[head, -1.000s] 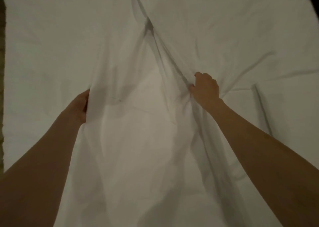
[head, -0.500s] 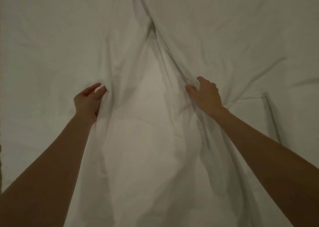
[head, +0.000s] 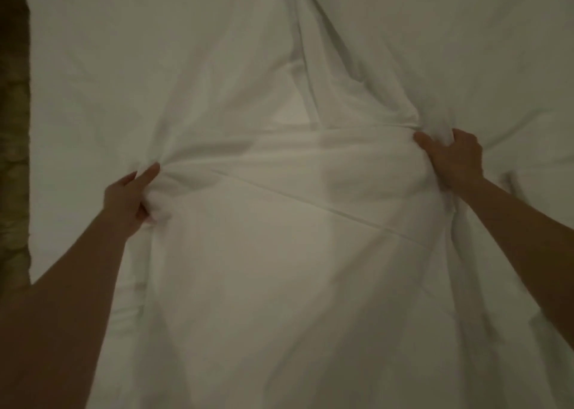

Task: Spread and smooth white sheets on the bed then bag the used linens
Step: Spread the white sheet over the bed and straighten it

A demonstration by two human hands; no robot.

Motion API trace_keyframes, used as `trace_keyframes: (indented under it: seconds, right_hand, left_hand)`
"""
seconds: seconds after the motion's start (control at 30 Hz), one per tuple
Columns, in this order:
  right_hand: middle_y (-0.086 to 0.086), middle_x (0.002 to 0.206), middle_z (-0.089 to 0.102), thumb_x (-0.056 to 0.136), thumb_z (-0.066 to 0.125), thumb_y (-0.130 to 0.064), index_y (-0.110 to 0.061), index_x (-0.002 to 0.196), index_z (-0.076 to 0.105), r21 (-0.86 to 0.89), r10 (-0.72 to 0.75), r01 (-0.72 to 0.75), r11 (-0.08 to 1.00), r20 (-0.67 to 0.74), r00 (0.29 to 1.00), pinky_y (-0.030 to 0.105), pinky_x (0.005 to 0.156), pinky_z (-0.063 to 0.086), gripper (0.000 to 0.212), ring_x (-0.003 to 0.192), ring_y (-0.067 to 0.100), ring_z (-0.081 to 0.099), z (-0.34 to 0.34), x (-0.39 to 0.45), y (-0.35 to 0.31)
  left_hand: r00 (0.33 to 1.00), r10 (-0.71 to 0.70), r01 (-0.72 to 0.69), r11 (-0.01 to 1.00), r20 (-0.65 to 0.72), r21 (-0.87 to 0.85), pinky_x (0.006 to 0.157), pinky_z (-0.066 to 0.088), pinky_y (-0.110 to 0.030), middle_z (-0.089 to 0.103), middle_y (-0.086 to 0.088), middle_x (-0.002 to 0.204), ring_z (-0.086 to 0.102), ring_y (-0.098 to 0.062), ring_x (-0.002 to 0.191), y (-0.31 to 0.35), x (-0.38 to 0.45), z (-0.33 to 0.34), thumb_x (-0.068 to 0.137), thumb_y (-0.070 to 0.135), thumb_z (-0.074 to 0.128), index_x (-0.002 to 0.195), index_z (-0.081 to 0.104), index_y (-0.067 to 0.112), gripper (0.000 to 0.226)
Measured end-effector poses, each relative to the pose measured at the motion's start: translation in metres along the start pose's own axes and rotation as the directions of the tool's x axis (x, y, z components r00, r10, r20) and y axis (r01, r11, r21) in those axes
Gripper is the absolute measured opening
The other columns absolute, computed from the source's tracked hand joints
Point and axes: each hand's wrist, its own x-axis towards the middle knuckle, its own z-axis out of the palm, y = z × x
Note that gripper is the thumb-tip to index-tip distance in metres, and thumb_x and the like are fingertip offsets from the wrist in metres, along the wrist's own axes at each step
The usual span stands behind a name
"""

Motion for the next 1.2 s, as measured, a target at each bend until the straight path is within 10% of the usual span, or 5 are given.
trace_keyframes:
  seconds: [0.2, 0.73, 0.9, 1.07, 1.2]
  right_hand:
    - [0.022, 0.104, 0.069, 0.086, 0.07, -0.031, 0.004, 0.103, 0.068, 0.089, -0.076, 0.08, 0.993, -0.043, 0.996, 0.03, 0.072, 0.041, 0.039, 0.086, 0.015, 0.056, 0.002, -0.005, 0.0]
    - [0.007, 0.107, 0.065, 0.081, 0.076, -0.027, 0.002, 0.126, 0.057, 0.37, 0.27, -0.345, 0.863, 0.241, 0.932, 0.027, 0.076, 0.051, 0.057, 0.088, 0.017, 0.063, -0.024, -0.088, 0.051]
    - [0.01, 0.092, 0.069, 0.065, 0.083, -0.031, 0.001, 0.11, 0.063, 0.13, 0.337, -0.442, 0.887, 0.471, 0.815, 0.036, 0.077, 0.056, 0.058, 0.08, 0.025, 0.067, -0.045, -0.142, 0.087]
    - [0.012, 0.108, 0.062, 0.082, 0.074, -0.023, 0.004, 0.125, 0.057, 0.341, 0.271, -0.381, 0.859, 0.328, 0.905, 0.032, 0.083, 0.045, 0.053, 0.073, 0.012, 0.058, -0.057, -0.17, 0.1]
    - [0.012, 0.105, 0.069, 0.047, 0.089, -0.049, 0.001, 0.121, 0.061, 0.242, 0.343, -0.466, 0.851, 0.415, 0.843, 0.037, 0.085, 0.052, 0.094, 0.086, 0.022, 0.066, -0.054, -0.204, 0.128]
  left_hand:
    - [0.981, 0.193, -0.194, 0.98, 0.011, 0.051, 0.034, 0.04, -0.015, 0.06, 0.013, 0.045, 0.052, 0.0, 0.035, 0.005, -0.001, 0.002, 0.085, 0.021, 0.073, 0.073, 0.062, 0.015, 0.017]
    - [0.982, -0.064, 0.054, 0.997, 0.175, 0.063, 0.054, 0.055, -0.024, 0.068, -0.002, 0.071, 0.06, -0.014, 0.058, -0.065, -0.046, -0.063, 0.072, 0.03, 0.079, 0.083, 0.064, 0.012, 0.026]
    - [0.982, -0.127, 0.098, 0.975, 0.139, 0.199, 0.068, 0.05, -0.032, 0.071, -0.003, 0.077, 0.062, -0.02, 0.075, -0.112, -0.086, -0.07, 0.08, 0.033, 0.076, 0.089, 0.069, 0.01, 0.025]
    - [0.995, 0.09, -0.092, 0.993, 0.034, 0.073, 0.04, 0.041, -0.016, 0.058, 0.015, 0.046, 0.053, 0.0, 0.046, -0.106, -0.111, -0.083, 0.088, 0.027, 0.069, 0.053, 0.073, 0.03, 0.035]
    - [0.973, -0.105, 0.08, 0.988, 0.204, 0.129, 0.042, 0.042, -0.016, 0.057, -0.001, 0.06, 0.052, -0.009, 0.042, -0.14, -0.132, -0.104, 0.061, 0.046, 0.078, 0.077, 0.064, 0.013, 0.039]
